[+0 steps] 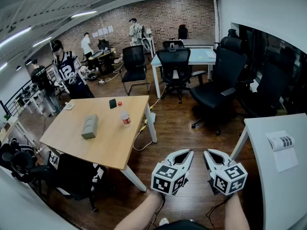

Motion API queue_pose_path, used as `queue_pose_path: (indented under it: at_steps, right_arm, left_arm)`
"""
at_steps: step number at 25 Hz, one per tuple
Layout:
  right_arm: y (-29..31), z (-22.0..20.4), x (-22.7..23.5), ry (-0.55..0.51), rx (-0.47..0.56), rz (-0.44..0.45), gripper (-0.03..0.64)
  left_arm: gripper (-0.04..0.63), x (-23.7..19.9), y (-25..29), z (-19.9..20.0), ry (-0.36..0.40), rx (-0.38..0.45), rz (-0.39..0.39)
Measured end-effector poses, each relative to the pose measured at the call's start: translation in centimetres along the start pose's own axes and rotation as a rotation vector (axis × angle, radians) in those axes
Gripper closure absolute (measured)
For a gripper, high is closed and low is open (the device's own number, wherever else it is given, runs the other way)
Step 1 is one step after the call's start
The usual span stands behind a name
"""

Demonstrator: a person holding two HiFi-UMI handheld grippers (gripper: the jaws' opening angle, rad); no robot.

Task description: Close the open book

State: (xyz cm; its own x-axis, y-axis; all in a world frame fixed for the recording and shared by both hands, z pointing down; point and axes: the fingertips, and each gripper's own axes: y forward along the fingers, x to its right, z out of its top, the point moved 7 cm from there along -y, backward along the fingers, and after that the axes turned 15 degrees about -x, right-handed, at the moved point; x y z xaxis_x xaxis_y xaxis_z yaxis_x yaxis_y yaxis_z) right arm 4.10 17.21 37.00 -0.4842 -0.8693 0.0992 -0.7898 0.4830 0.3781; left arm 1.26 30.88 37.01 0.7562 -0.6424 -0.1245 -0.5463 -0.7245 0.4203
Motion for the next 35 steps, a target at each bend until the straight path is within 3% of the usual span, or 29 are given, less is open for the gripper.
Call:
queue_pose_path:
  at_steps: [11, 20, 29, 35]
  right_arm:
    - [-2.3, -1.5, 5.5, 0.016, -0.015, -0.006, 0.612]
    - [-1.6, -2.3, 9.9, 0.066, -0.024, -0.044, 0.612]
    - [1.9, -0.8, 15.3, 0.105, -0.047, -0.184, 0.612]
    - [4.5, 0.5, 18.7, 0.156, -0.069, -0.313, 0.612]
  left_arm:
    - [0.591, 3.5, 5.2, 0.7, -0.013, -0.008, -0.013]
    - [0.591, 3.1, 10.0, 1.7, -0.002, -0.046, -0.056]
    - [0.591, -0.5, 17.5, 4.6, 0.040, -0.062, -0.204]
    - [0.591, -3.0, 22.6, 6.7, 0.093, -0.091, -0.344]
